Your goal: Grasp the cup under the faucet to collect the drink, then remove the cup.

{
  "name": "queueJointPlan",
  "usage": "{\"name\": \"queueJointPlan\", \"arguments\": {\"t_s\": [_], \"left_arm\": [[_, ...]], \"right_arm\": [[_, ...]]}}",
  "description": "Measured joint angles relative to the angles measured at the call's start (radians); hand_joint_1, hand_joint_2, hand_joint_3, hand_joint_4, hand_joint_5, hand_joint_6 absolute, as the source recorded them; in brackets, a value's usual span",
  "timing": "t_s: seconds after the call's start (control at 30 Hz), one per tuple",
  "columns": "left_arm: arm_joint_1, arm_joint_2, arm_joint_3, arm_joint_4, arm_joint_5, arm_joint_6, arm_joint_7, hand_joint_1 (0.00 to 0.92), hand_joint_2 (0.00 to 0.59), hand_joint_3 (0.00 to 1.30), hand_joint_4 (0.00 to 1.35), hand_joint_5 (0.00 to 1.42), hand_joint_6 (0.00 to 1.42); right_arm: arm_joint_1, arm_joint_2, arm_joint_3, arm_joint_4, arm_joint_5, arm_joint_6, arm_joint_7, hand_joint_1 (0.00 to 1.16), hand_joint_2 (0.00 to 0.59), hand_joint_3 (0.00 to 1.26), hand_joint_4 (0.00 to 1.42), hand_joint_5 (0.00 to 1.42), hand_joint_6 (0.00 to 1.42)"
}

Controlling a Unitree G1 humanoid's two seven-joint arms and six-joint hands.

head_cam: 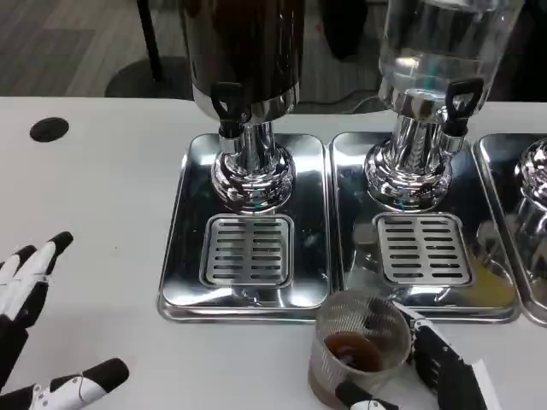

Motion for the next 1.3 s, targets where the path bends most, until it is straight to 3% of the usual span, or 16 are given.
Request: {"name": "queueJointPlan", "arguments": {"t_s": [1.3], "left_arm": [[0.011, 0.000, 0.019, -0.012, -0.003, 0.003, -0.001, 0.000, 0.013, 0.00, 0.00, 0.00, 0.00]], "right_arm": [[0.002, -0.003, 0.002, 0.020, -0.014, -0.030, -0.005, 0.82, 0.230, 0.31, 0.23, 0.32, 0.33]]}}
